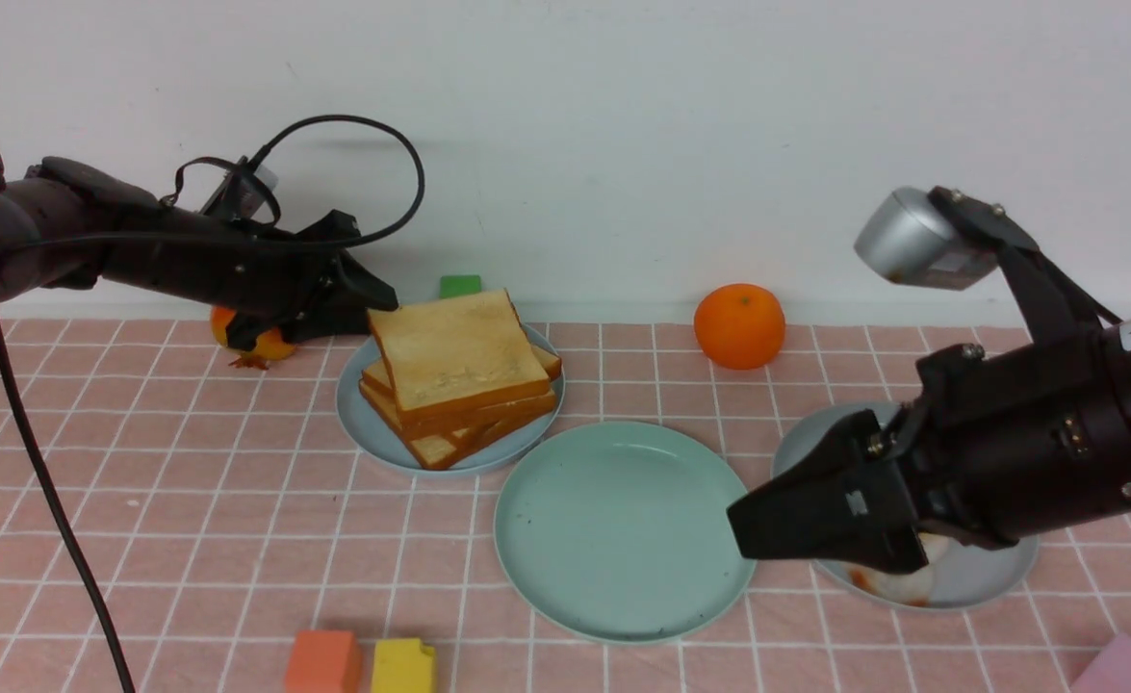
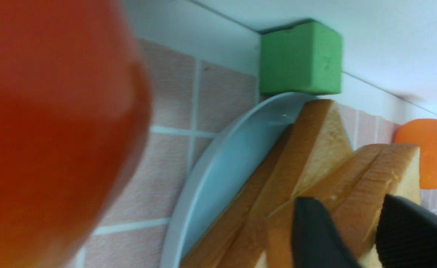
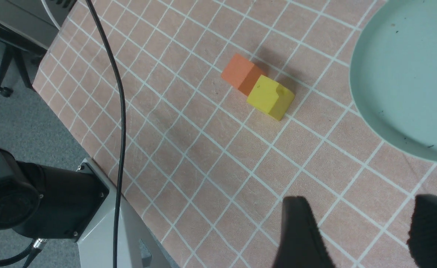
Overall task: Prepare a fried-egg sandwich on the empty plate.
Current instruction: Use the left arm to grab a slice of bread, then use the left arm to put a slice of bread into the empty plate in the middle, then use the right arm to grab a fried egg, then use the right arm to place the fried egg on the slice of bread in the middle, then use the left arm to grab a slice of bread
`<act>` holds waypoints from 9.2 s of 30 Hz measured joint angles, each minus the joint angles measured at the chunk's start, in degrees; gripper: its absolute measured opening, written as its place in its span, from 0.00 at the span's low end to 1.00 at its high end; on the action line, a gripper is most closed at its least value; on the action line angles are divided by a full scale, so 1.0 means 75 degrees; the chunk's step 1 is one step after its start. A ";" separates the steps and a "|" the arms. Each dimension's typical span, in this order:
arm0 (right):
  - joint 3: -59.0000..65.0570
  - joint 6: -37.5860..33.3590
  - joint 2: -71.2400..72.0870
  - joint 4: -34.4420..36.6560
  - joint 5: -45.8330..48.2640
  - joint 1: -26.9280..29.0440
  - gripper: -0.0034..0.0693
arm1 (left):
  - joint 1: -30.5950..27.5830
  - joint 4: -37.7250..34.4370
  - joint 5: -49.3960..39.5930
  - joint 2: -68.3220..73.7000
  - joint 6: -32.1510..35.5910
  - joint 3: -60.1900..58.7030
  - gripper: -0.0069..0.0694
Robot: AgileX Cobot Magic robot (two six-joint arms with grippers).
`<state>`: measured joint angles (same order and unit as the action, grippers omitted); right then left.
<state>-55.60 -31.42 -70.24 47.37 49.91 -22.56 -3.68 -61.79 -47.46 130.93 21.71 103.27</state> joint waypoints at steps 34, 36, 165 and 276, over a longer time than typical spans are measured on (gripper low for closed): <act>0.0000 0.1463 0.0000 -0.2158 0.0355 0.0858 0.63 | 0.1285 -0.0551 -0.2362 -0.1192 0.2324 0.0021 0.13; 0.0000 0.1549 0.0000 -0.2326 0.0482 0.1093 0.63 | 0.1629 -0.0503 -0.2204 -0.1150 0.2276 -0.0073 0.13; 0.0595 -0.1689 -0.5245 0.3998 -0.1748 0.4720 0.16 | 0.4066 0.1238 0.1102 -0.7763 0.3558 -0.6389 0.40; -0.1441 0.3401 -0.1201 -0.3773 -0.0651 -0.0631 0.60 | 0.0551 -0.0185 0.0297 -0.1329 -0.0037 -0.2891 0.67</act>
<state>-66.41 -5.91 -79.24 19.08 45.03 -27.30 0.45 -63.18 -45.24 120.97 21.43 81.59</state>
